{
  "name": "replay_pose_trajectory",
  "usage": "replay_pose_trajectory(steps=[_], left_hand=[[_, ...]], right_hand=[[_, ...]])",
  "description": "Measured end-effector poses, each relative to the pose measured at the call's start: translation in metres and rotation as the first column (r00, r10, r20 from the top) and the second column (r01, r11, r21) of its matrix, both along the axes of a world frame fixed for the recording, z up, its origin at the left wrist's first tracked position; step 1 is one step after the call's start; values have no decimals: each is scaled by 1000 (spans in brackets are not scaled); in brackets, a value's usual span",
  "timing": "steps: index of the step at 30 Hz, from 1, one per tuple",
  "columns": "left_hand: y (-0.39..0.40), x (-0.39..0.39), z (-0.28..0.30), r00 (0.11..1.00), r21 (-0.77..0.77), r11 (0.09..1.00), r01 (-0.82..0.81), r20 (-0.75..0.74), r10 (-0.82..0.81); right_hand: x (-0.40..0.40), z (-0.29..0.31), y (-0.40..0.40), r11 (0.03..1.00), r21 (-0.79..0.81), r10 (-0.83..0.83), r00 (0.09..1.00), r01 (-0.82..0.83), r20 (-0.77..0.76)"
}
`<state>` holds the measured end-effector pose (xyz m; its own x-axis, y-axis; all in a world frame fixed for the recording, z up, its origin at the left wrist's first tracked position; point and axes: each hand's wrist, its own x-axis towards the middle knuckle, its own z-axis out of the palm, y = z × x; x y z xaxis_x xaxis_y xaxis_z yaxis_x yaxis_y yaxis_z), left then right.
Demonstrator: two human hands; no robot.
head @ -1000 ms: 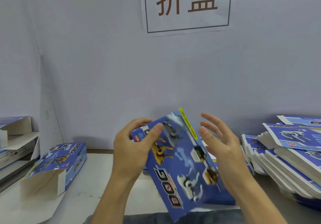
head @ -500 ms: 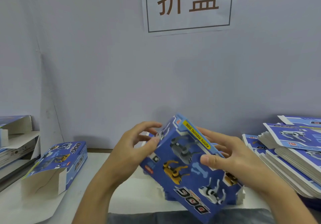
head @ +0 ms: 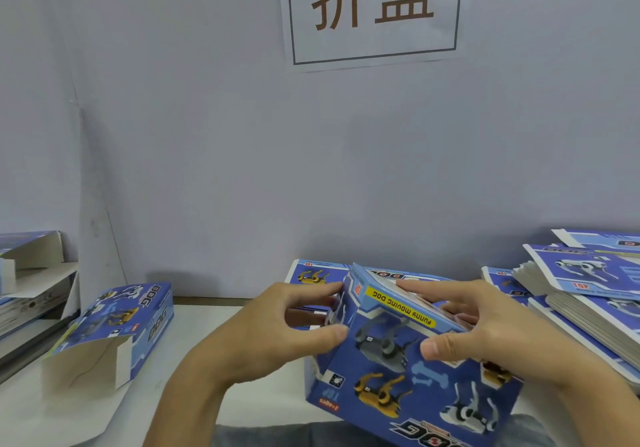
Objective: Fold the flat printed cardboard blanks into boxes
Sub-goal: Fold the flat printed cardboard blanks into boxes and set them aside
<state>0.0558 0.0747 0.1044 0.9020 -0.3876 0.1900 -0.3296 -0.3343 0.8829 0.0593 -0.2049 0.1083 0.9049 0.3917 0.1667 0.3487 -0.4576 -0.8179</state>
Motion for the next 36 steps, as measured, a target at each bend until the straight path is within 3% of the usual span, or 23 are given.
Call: replay_pose_trajectory(steps=[17,23,27,36], left_hand=[[3,2,-4,991,77,996,-55,123,45],[-7,0,-1,988,67,997,-47,152,36],[-22,0,-3,999,-54,998,28,23,-27],[-24,-4,5,994,48,999,3,107,-8]], right_hand=[[-1,0,-3,996,-84,32,998,-36,-50],[-1,-2,-6,999,-16,45,999,-46,-27],[-1,-1,-4,996,63,70,995,-66,-67],[3,-5,1,998,55,-26,998,28,-50]])
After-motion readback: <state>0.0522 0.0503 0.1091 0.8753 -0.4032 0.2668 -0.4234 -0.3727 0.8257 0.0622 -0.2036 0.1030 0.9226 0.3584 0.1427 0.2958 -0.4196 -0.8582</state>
